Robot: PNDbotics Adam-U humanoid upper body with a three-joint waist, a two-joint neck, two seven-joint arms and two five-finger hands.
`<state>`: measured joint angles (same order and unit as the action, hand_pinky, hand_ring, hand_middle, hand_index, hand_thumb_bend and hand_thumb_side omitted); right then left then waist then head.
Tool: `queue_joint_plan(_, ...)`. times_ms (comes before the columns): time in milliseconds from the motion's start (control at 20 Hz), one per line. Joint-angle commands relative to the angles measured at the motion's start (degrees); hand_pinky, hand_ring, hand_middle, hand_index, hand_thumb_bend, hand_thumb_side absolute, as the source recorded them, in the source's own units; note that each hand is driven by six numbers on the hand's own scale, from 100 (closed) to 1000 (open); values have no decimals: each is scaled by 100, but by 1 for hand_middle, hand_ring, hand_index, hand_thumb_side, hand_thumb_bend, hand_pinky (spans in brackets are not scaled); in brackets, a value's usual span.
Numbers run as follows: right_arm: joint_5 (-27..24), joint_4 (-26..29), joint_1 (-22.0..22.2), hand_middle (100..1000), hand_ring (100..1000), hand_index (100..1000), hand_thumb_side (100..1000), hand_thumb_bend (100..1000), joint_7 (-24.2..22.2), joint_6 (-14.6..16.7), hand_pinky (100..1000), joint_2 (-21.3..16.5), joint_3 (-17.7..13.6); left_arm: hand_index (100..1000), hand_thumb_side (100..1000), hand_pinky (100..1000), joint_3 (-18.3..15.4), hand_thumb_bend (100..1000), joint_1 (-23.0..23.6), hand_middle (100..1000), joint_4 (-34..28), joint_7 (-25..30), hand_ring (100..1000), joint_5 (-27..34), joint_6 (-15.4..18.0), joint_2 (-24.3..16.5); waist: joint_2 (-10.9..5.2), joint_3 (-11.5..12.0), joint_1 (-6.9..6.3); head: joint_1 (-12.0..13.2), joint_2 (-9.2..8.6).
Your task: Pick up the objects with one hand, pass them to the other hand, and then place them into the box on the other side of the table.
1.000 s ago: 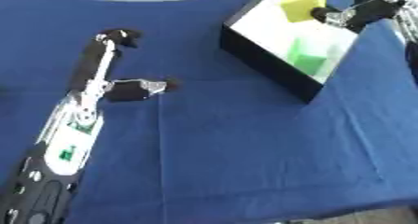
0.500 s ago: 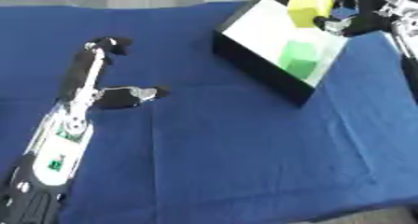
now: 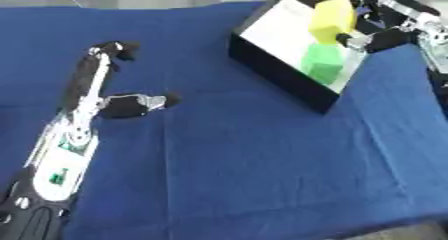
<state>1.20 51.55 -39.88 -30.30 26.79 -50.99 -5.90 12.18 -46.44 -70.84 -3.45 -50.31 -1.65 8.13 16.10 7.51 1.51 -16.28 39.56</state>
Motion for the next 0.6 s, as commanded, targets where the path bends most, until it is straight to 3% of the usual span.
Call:
queue_joint_plan(50, 112, 52, -99, 703, 1000, 690, 100, 326, -24, 157, 842, -179, -6, 777, 518, 655, 11, 967, -89, 597, -106, -16, 720, -13, 17, 14, -156, -2, -57, -6, -65)
queue_joint_plan(450, 463, 33, -81, 961, 1000, 941, 100, 312, -142, 496, 898, -178, -22, 776, 518, 656, 17, 971, -85, 599, -94, -18, 721, -50, 21, 10, -146, 0, -70, 6, -44)
queue_joint_plan(600, 463, 72, -82, 961, 1000, 954, 125, 316, -63, 548, 907, -183, -47, 776, 518, 655, 14, 975, -85, 598, -93, -18, 721, -58, 19, 7, -149, 1, -71, 14, -47)
